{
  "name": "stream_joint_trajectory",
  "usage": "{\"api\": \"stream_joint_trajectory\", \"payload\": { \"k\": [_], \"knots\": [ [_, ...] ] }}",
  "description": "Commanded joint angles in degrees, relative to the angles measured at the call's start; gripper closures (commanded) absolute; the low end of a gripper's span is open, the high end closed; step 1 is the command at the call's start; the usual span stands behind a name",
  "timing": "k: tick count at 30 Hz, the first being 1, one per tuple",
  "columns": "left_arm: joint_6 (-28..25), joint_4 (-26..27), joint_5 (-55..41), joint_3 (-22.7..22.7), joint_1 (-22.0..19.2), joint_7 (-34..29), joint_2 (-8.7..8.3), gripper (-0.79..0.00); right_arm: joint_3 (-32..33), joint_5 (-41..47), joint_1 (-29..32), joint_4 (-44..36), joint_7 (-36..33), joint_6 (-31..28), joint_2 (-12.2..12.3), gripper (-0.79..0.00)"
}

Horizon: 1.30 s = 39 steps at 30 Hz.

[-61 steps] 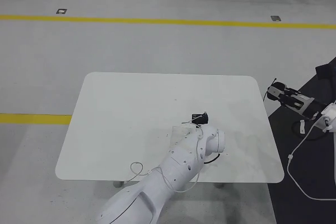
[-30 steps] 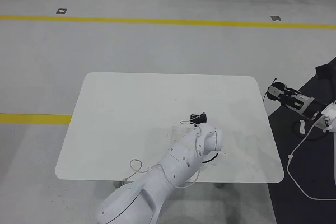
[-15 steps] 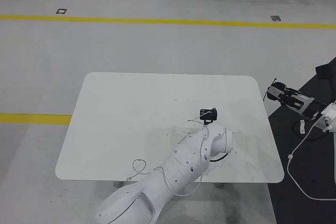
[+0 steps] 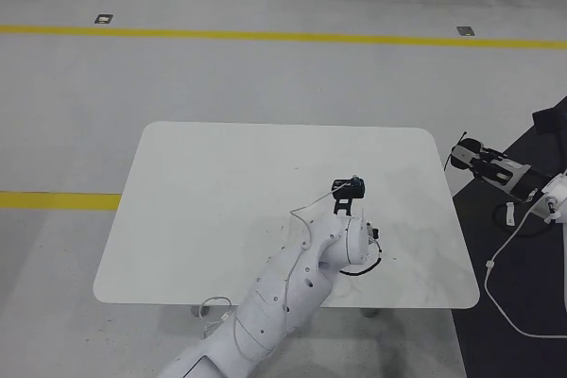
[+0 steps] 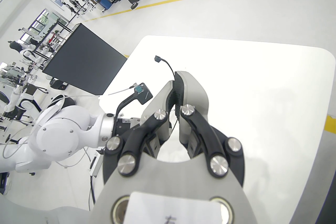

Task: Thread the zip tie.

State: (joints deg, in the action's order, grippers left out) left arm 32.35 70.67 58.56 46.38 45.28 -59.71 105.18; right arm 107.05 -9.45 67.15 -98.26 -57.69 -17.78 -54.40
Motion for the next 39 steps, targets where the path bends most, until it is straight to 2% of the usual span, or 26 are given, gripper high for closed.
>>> {"api": "stream_joint_trajectory", "payload": {
  "k": [1, 8, 12, 15, 20, 22, 24, 29, 30, 39],
  "knots": [
    [-1.06, 1.9, 0.95, 0.2, 1.15, -0.01, -0.36, 0.0, 0.0, 0.0, 0.0, 0.0, 0.0, 0.0, 0.0, 0.0],
    [-1.06, 1.9, 0.95, 0.2, 1.15, -0.01, -0.36, 0.0, 0.0, 0.0, 0.0, 0.0, 0.0, 0.0, 0.0, 0.0],
    [-2.67, 3.48, -2.66, 1.84, 2.49, 0.89, -0.41, 0.0, 0.51, -4.77, 0.86, -1.98, 6.19, -3.73, 0.1, 0.0],
    [-4.15, 6.8, -4.9, 4.88, 3.29, -0.72, -0.99, 0.0, 1.7, -7.44, 1.08, -1.28, 10.8, -9.22, 0.28, 0.0],
    [-8.17, 15.6, -10.32, 10.64, 7.34, -7.1, -2.5, 0.0, 3.76, -16.94, 2.45, 1.12, 21.52, -23.94, 0.53, 0.0],
    [-9.3, 18.38, -12.16, 12.91, 8.79, -8.86, -3.07, 0.0, 4.49, -23.23, 2.71, 1.91, 26.05, -28.82, 0.6, 0.0],
    [-10.44, 19.82, -13.59, 14.1, 9.6, -10.92, -3.51, 0.0, 4.73, -31.88, 2.58, 2.3, 32.04, -30.95, 0.51, 0.0],
    [-13.46, 19.99, -19.98, 15.78, 9.71, -14.31, -4.03, 0.0, 3.43, -52.27, 2.13, 3.27, 49.62, -31.63, 0.15, 0.0],
    [-13.46, 19.64, -20.37, 16.25, 9.49, -13.69, -4.13, 0.0, 3.33, -55.36, 1.86, 3.59, 53.09, -30.17, 0.09, 0.0],
    [-13.41, 19.51, -20.47, 16.39, 9.48, -13.35, -4.15, 0.0, 3.33, -55.36, 1.86, 3.59, 53.09, -30.17, 0.09, 0.0]
  ]
}}
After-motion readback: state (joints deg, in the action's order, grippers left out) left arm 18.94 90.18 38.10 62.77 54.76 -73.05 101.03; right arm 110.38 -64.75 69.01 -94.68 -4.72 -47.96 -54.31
